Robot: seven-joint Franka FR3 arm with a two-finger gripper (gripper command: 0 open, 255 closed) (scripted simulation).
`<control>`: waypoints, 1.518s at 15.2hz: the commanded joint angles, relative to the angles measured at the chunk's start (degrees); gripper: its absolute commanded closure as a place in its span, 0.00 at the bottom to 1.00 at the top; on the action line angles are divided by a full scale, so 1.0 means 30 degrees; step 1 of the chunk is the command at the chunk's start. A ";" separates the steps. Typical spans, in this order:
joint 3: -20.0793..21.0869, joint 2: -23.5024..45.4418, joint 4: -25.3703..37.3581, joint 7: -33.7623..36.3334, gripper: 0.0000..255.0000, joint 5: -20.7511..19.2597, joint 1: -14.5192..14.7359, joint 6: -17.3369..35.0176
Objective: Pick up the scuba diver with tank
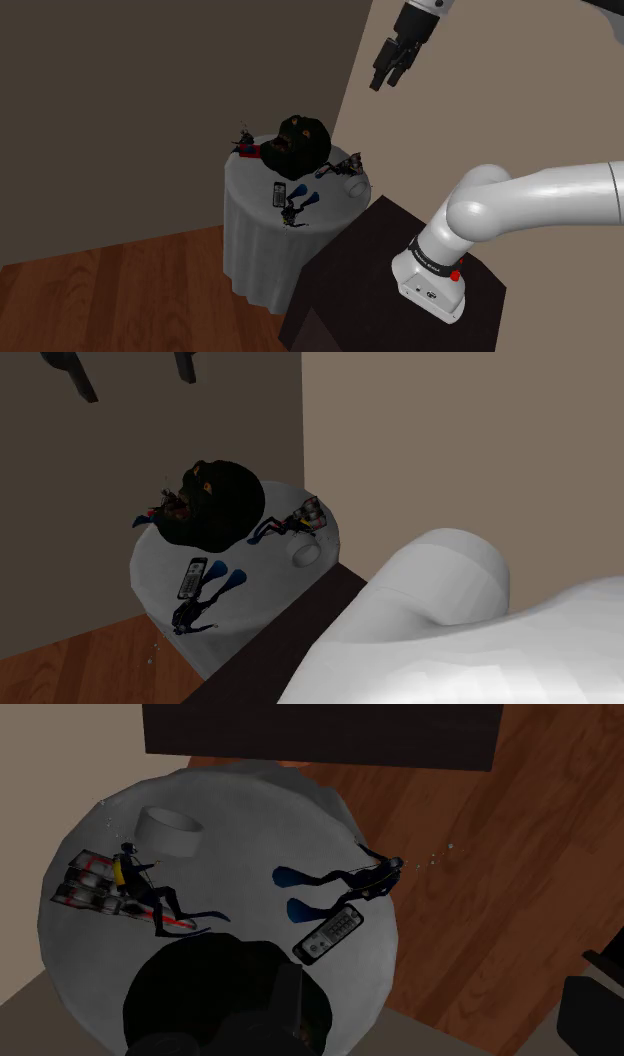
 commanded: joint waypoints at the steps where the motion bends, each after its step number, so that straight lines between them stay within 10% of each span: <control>1: 0.0000 0.0000 0.0000 0.0000 0.00 0.0000 0.0000 0.0000; 23: -0.6494 0.7147 -0.5717 -0.8781 0.00 -0.3453 -0.1137 1.1637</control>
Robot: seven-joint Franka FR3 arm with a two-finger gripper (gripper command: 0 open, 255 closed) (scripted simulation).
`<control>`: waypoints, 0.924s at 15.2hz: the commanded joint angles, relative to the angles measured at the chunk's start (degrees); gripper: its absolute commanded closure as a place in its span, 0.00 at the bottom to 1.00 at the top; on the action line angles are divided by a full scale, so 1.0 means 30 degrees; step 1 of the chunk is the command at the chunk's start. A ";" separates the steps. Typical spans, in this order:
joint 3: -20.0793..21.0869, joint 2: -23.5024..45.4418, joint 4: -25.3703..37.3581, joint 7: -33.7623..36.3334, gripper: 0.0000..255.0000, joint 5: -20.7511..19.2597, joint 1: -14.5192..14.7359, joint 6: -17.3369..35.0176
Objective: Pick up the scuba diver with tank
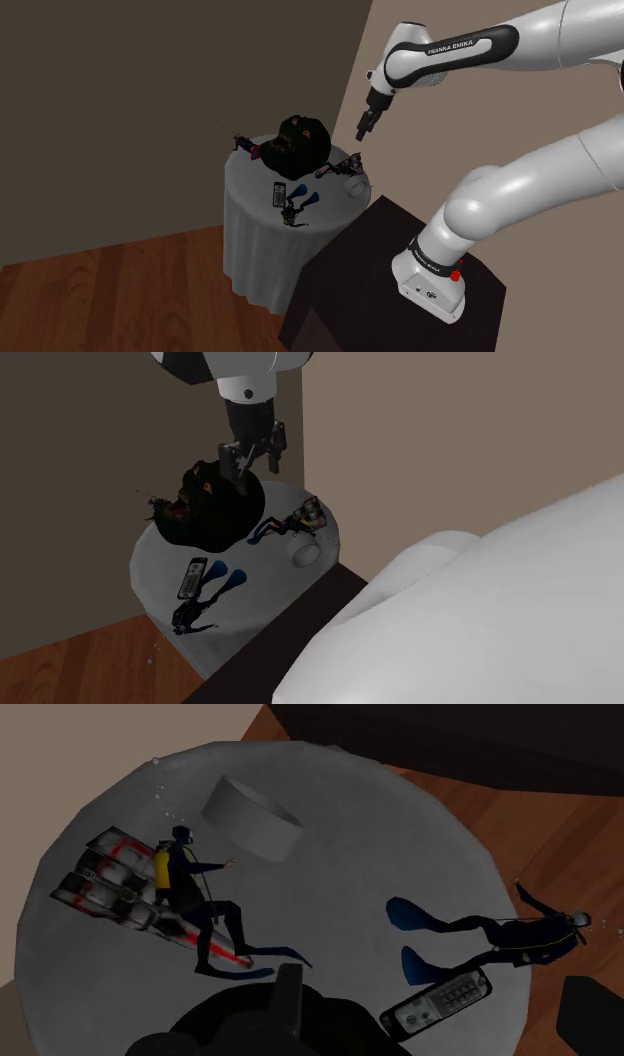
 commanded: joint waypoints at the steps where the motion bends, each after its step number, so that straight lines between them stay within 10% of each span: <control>1: -0.0638 0.1266 -0.0036 -0.0890 0.00 -0.0094 -0.0027 0.1237; 14: -0.3249 1.1746 0.3164 -0.8705 0.00 0.4145 -0.0010 0.7330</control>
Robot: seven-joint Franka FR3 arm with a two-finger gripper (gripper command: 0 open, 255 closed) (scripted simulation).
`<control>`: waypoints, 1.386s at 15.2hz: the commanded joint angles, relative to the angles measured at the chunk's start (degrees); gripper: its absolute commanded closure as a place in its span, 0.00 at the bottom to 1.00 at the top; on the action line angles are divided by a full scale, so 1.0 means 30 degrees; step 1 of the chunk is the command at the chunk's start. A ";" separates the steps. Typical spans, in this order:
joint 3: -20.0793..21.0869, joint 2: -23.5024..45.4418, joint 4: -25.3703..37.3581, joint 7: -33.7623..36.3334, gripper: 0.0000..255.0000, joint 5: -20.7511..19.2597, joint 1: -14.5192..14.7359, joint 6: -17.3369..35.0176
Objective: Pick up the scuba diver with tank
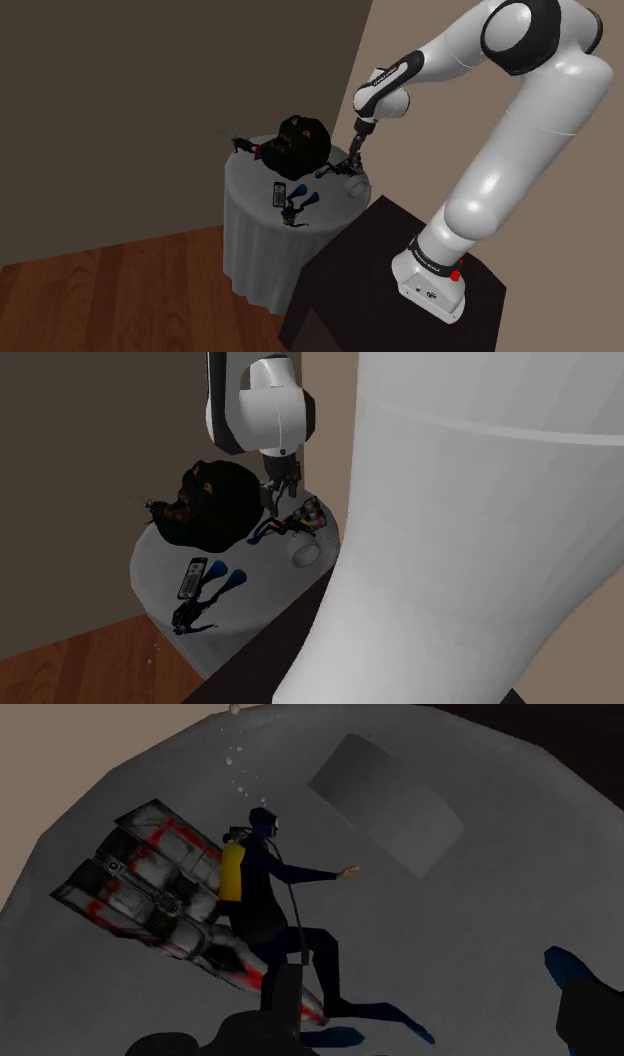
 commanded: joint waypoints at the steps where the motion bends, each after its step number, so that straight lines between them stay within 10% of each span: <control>1: -0.0003 0.1913 0.0977 -0.1770 0.00 0.1320 -0.0426 0.0643; 8: 0.1629 0.7559 0.4738 -0.5584 0.00 0.4177 -0.2810 0.1831; 18: 0.2675 0.9680 0.5462 -0.6360 0.00 0.5185 -0.3692 0.3203; 19: 0.2690 0.9700 0.5447 -0.6399 1.00 0.5204 -0.3726 0.3239; 21: 0.2685 0.9695 0.5453 -0.6402 1.00 0.5199 -0.3730 0.3228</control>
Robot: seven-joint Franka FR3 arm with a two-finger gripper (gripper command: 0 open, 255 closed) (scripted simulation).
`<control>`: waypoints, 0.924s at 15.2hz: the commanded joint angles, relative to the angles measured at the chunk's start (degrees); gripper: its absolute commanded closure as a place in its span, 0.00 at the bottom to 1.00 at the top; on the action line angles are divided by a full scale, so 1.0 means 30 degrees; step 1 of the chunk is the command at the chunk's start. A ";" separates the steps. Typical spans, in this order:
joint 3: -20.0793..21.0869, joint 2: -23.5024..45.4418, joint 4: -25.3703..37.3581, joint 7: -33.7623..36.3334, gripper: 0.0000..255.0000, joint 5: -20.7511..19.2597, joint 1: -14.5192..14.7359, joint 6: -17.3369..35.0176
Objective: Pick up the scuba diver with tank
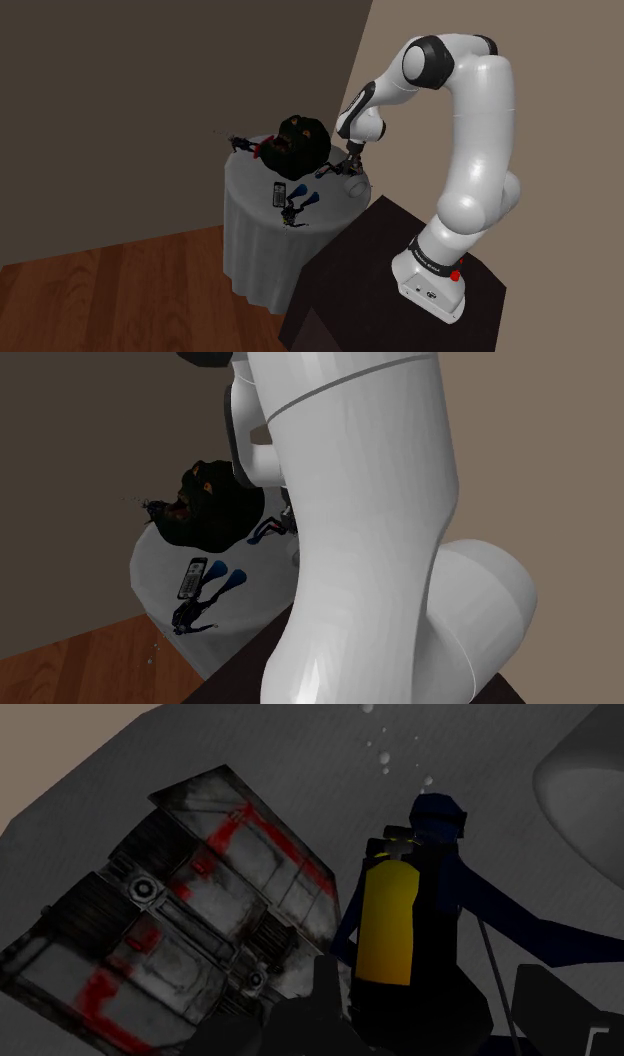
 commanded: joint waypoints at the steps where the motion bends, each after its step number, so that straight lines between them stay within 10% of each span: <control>1: 0.0008 0.0030 -0.0005 -0.0002 1.00 0.0010 -0.0009 0.0016; 14: -0.0867 -0.1666 -0.0440 0.0629 1.00 -0.0864 0.0701 -0.1240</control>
